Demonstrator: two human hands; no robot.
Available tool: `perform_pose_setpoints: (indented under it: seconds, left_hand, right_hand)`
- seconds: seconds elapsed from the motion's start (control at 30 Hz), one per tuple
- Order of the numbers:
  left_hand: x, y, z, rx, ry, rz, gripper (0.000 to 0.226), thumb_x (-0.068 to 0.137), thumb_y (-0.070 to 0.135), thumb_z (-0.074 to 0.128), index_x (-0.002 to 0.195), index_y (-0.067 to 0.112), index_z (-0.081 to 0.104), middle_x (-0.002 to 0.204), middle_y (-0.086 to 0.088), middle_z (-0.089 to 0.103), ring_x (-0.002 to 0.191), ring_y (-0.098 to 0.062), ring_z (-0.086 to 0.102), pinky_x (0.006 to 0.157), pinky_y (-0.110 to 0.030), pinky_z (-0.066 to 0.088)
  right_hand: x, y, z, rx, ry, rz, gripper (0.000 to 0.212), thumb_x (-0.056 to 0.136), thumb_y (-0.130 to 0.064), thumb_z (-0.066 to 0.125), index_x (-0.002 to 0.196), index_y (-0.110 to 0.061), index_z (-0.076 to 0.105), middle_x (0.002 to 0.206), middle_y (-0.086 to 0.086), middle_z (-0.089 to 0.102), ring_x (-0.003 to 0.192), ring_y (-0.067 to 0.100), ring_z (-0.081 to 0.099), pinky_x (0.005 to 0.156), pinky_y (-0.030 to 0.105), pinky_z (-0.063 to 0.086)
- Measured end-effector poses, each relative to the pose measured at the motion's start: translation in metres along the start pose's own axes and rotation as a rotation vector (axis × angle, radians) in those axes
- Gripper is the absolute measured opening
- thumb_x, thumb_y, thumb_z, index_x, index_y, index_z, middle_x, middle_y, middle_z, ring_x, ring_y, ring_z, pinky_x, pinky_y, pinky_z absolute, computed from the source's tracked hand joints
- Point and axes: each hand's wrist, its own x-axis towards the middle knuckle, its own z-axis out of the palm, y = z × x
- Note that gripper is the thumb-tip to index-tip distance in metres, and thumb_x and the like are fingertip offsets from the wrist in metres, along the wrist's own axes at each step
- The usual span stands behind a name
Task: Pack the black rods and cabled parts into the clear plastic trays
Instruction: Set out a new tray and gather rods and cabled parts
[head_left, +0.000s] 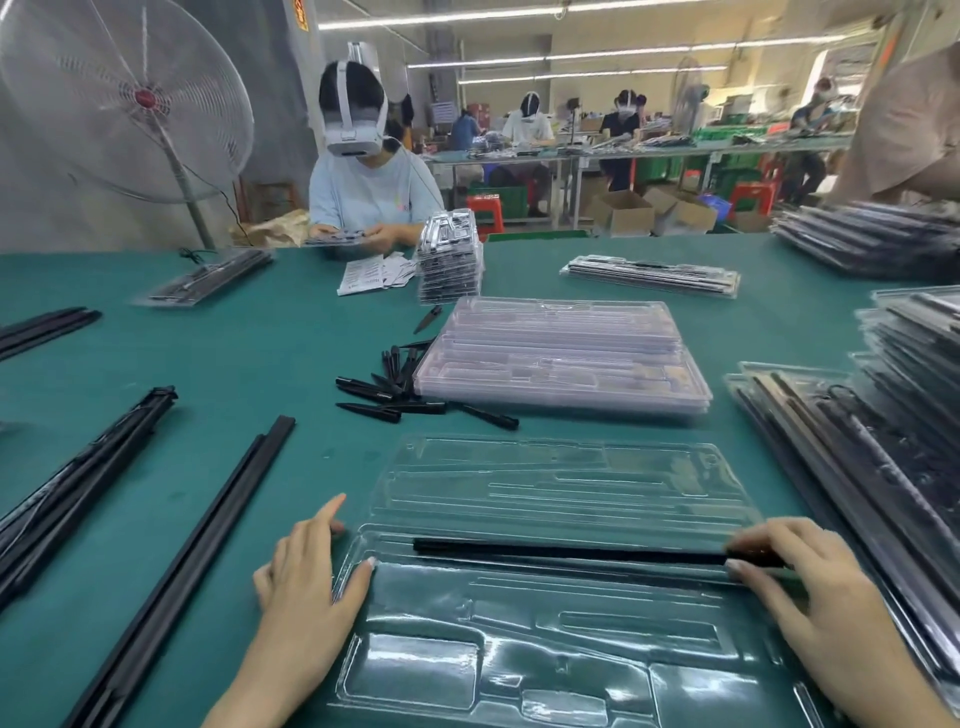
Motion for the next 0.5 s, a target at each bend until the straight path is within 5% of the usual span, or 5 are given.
perform_pose_setpoints:
  seconds: [0.13,0.2,0.33,0.5]
  left_hand:
    - [-0.002,-0.001,-0.002,0.007,0.007,0.047,0.049,0.093,0.028,0.057,0.137,0.033,0.037,0.115,0.013,0.043,0.108,-0.002,0.030,0.093,-0.024,0.012]
    - [-0.004,0.003,-0.005,-0.004,0.011,0.149,0.042,0.094,0.033,0.053,0.132,0.043,0.040,0.116,0.015,0.045,0.112,-0.004,0.035,0.094,-0.025,0.014]
    - [-0.006,0.009,-0.014,0.150,-0.050,0.487,0.040,0.090,0.041,0.037,0.115,0.033,0.068,0.114,0.018,0.061,0.110,-0.001,0.044,0.095,-0.029,0.020]
    - [-0.003,0.012,-0.015,0.159,-0.138,0.591,0.047,0.076,0.017,0.035,0.099,0.024,0.075,0.093,0.019,0.067,0.094,0.003,0.047,0.085,-0.021,0.031]
  right_hand:
    - [-0.001,-0.006,0.001,0.011,-0.006,-0.150,0.009,0.086,-0.026,0.067,0.081,-0.031,0.074,0.084,-0.022,0.057,0.085,-0.006,0.049,0.082,0.018,0.036]
    - [-0.002,-0.008,0.004,-0.103,-0.004,-0.218,0.044,0.096,-0.057,0.033,0.087,-0.041,0.074,0.091,-0.025,0.055,0.089,-0.005,0.048,0.089,0.028,0.026]
    - [-0.003,-0.004,0.007,-0.257,-0.042,-0.388,0.061,0.099,-0.053,0.017,0.094,-0.038,0.075,0.095,-0.013,0.063,0.095,0.004,0.047,0.089,0.037,0.025]
    - [-0.002,-0.008,0.004,-0.219,-0.084,-0.376,0.060,0.098,-0.057,0.020,0.097,-0.033,0.076,0.090,-0.008,0.060,0.088,0.002,0.045,0.076,0.030,0.030]
